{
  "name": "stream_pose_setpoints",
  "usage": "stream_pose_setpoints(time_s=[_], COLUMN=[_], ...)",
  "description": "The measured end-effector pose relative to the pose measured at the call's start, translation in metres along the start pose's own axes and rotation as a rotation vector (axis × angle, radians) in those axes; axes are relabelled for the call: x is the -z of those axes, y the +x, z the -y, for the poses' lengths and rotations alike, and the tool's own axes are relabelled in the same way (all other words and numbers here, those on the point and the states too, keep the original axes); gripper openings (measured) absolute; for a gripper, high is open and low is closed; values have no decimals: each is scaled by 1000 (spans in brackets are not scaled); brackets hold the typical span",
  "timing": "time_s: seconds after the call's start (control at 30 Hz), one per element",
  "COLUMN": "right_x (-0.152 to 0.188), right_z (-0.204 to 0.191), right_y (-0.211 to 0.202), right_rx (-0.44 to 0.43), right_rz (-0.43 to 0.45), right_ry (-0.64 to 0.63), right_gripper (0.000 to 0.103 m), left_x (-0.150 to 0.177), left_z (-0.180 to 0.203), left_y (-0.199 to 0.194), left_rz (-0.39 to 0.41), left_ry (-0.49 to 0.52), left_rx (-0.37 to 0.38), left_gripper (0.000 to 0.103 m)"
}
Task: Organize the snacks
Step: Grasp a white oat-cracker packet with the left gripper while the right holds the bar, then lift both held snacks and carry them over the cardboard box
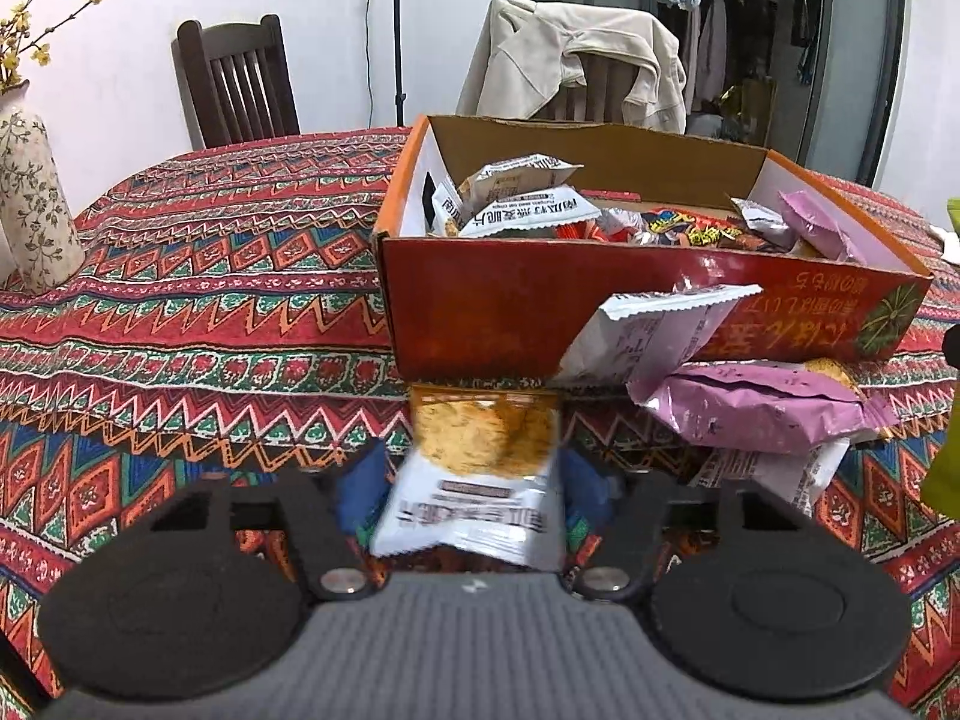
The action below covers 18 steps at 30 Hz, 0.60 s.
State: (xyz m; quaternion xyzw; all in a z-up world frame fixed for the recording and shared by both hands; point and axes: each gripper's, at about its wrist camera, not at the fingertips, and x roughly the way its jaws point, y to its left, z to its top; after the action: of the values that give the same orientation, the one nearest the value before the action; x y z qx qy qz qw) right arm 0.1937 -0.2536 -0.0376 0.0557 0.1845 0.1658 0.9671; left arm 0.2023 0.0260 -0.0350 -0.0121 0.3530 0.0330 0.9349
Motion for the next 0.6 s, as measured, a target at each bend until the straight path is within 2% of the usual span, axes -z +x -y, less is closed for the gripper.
stream_pose_setpoints(time_s=[0.37,0.6], right_x=[0,-12], right_z=[-1,-3], right_y=[2,-7], right_rx=[-2,1], right_rz=[4,24], right_ry=[-2,-4], right_gripper=[20,20], left_x=[6,-12], left_z=[-6,-8], left_y=[-25,-64], left_rz=[57,179], left_ry=[-48,-62], left_rx=[23,57], left_gripper=[55,55])
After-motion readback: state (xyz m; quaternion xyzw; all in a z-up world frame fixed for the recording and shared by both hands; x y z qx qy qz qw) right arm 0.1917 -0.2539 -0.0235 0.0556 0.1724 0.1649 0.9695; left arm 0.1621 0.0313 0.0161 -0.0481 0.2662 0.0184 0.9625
